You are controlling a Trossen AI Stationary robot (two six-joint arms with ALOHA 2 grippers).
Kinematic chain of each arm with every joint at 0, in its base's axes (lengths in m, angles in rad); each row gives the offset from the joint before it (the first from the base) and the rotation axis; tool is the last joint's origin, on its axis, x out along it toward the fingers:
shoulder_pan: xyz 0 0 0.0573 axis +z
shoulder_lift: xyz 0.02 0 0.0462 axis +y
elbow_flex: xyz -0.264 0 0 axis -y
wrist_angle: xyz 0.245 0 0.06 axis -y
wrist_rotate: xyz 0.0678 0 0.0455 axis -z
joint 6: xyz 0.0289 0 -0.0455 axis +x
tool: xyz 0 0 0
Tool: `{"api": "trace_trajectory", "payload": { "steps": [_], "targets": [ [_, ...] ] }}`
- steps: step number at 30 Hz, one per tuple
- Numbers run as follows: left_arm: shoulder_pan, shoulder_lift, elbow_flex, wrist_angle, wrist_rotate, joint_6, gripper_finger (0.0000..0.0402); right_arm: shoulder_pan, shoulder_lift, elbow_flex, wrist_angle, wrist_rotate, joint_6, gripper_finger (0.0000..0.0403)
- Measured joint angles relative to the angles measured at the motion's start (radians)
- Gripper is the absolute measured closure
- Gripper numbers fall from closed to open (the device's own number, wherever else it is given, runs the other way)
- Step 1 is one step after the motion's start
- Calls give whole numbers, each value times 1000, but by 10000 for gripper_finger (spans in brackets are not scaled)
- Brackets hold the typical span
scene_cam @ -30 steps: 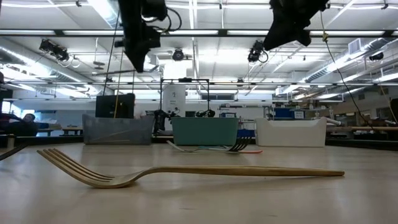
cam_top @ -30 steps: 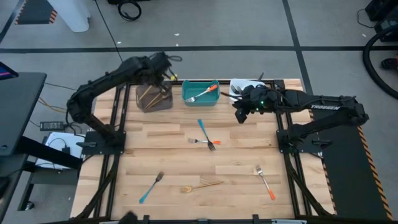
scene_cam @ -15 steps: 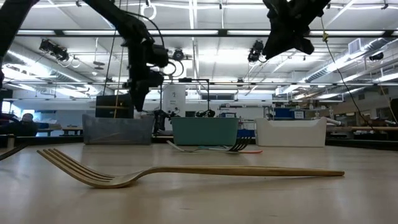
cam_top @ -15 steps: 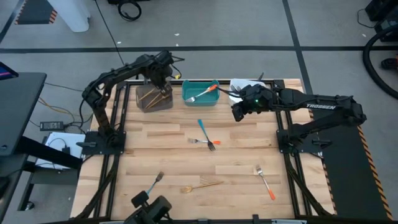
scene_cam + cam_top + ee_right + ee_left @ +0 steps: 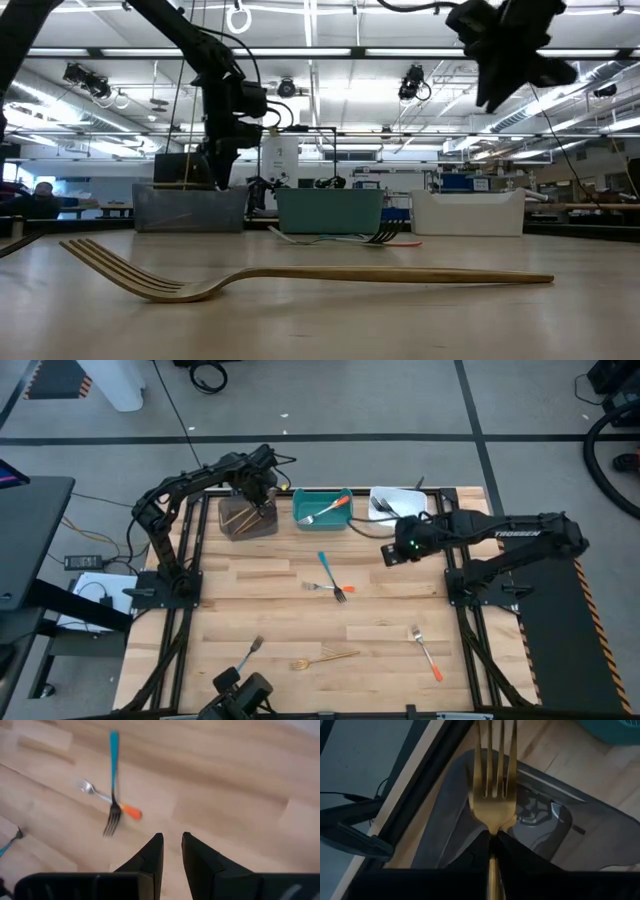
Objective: Sort silverware by color (type)
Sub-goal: Put the gold fork into the black bin, then put the orange fork into the green bin
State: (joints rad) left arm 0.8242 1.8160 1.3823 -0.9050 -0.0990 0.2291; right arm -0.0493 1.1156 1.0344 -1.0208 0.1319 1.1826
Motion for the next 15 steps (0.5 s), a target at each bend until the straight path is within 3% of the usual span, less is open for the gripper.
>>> {"api": "trace_trajectory", "payload": {
  "steps": [7, 15],
  "targets": [
    [0, -4, 0, -8, 0, 3, 311, 163, 38, 0, -50, -111, 228, 325],
    [-30, -42, 50, -11, 29, -41, 306, 395, 182, 0, -72, -269, 418, 325]
  ]
}}
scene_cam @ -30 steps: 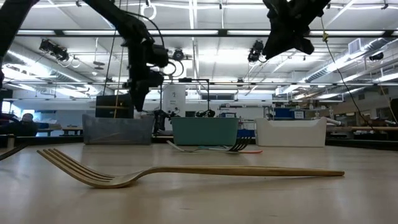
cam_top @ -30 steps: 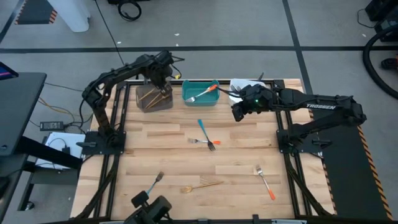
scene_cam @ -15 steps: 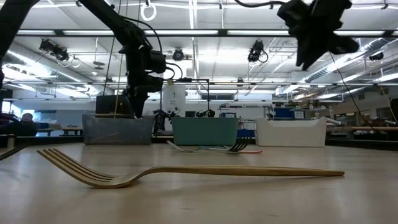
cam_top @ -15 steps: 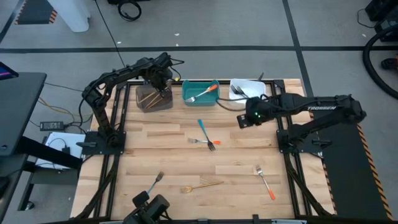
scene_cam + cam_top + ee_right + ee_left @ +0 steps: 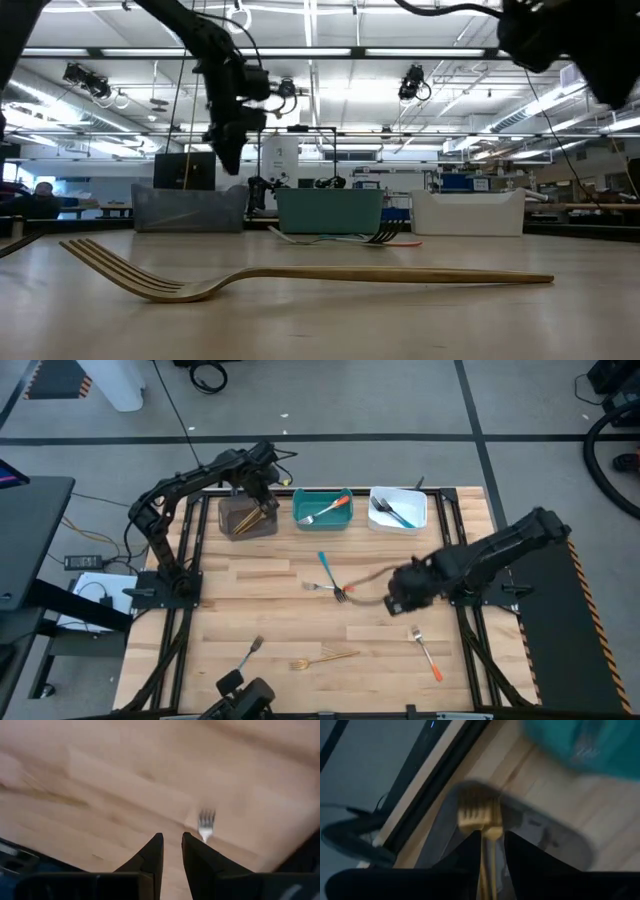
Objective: Sort silverware by color (type)
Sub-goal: Put the orange fork into the green bin
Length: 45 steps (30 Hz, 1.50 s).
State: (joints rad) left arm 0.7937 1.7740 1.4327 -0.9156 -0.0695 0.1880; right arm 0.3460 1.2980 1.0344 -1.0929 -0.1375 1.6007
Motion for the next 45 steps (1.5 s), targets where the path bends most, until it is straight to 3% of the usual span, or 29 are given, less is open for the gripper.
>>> {"api": "trace_trajectory", "payload": {
  "steps": [6, 17, 23, 29, 41, 45],
  "targets": [
    [-56, -41, 87, -3, 57, -1, 306, 154, 127, 0, 26, -39, 109, 325],
    [-214, -51, 215, 4, 69, -85, 306, 372, 294, 0, 33, -46, 263, 325],
    [-275, -51, 232, 4, 69, -150, 306, 454, 342, -90, 256, -35, 347, 325],
    [-317, -51, 232, -20, 69, -188, 306, 497, 346, -149, 275, -19, 441, 325],
    [-351, -50, 232, -54, 68, -233, 306, 504, 336, -265, 398, 31, 438, 325],
    [-350, -50, 232, -54, 67, -251, 306, 495, 335, -275, 415, 33, 401, 343]
  ]
}}
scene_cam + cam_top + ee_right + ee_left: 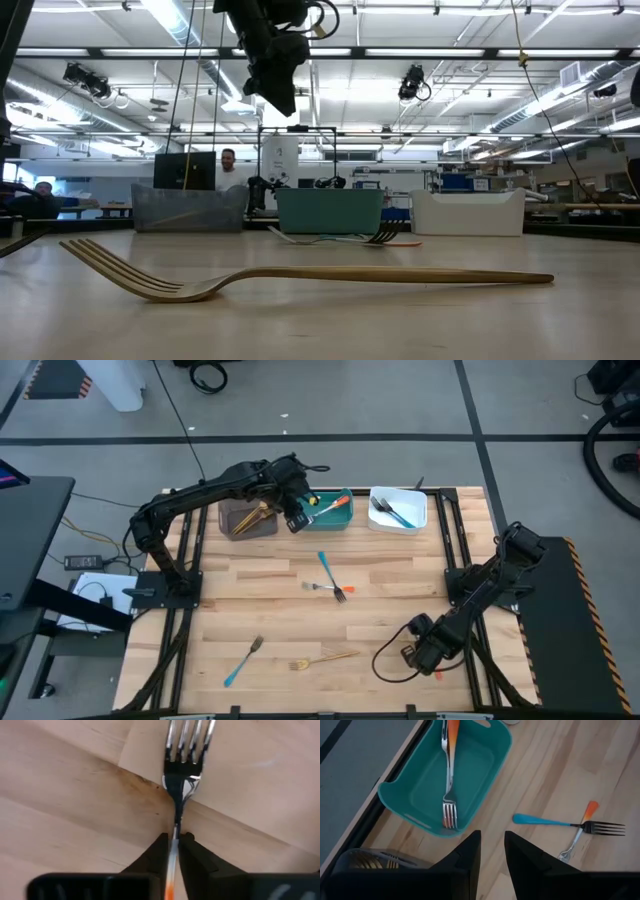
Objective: Sort silverware by color (type)
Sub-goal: Put the orange fork into the green bin
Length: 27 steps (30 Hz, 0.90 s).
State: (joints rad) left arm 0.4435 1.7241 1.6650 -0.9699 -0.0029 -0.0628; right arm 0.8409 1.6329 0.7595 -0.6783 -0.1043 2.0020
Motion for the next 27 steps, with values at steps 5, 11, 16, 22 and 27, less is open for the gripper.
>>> {"api": "trace_trajectory", "payload": {
  "steps": [5, 11, 16, 22, 27],
  "targets": [
    [0, 0, 0, 0, 0, -1, 306, -21, 0, -1, 3, 4, -50, 390],
    [1, 0, 0, 0, 0, -5, 306, -57, -33, -11, -20, 7, -155, 395],
    [12, 0, 0, 2, 1, -10, 306, -119, -161, -20, -171, 183, -218, 396],
    [38, 0, 0, 30, 1, -24, 306, -257, -378, -15, -250, 392, -309, 398],
    [67, 0, 0, 51, 1, -11, 306, -422, -519, -14, -194, 563, -452, 398]
  ]
}}
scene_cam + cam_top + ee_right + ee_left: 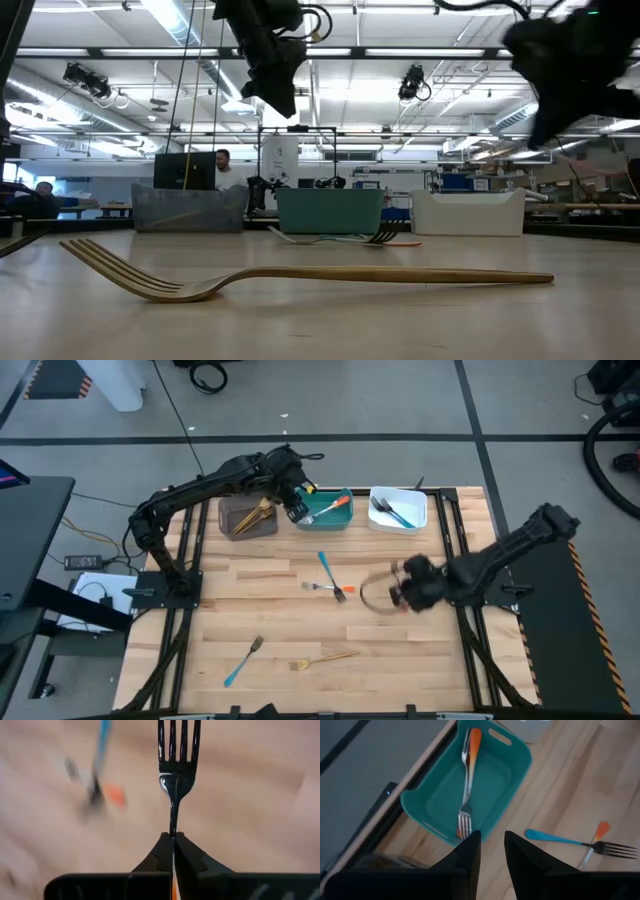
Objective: Sort silverware by color (type)
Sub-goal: Put the orange fork into the green bin
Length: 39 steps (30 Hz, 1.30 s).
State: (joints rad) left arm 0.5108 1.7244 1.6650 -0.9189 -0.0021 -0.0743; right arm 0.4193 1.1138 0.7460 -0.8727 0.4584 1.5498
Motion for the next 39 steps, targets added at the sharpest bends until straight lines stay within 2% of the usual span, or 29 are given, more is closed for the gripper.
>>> {"api": "trace_trajectory", "payload": {
  "steps": [5, 7, 10, 13, 16, 20, 25, 34, 39],
  "targets": [
    [24, 0, 0, 77, 29, 72, 306, -220, -87, 0, 170, 203, -197, 398],
    [34, 1, 0, 138, 103, 88, 306, -320, -98, 0, 291, 246, -313, 398],
    [47, 1, 0, 235, 222, 133, 306, -471, -94, 1, 543, 253, -535, 398],
    [52, 6, 0, 305, 258, 192, 306, -607, -66, 2, 807, 188, -732, 398],
    [57, 13, 0, 361, 262, 228, 306, -725, -22, 3, 1030, 97, -824, 398],
    [66, 30, -2, 444, 272, 250, 306, -835, 64, 3, 1236, -9, -852, 398],
    [84, 84, -3, 544, 280, 243, 306, -906, 203, 10, 1439, -125, -826, 398],
    [106, 177, -3, 600, 314, 220, 306, -960, 403, 165, 1455, -227, -851, 397],
    [112, 203, -3, 620, 317, 213, 306, -971, 467, 224, 1455, -280, -854, 397]
  ]
}}
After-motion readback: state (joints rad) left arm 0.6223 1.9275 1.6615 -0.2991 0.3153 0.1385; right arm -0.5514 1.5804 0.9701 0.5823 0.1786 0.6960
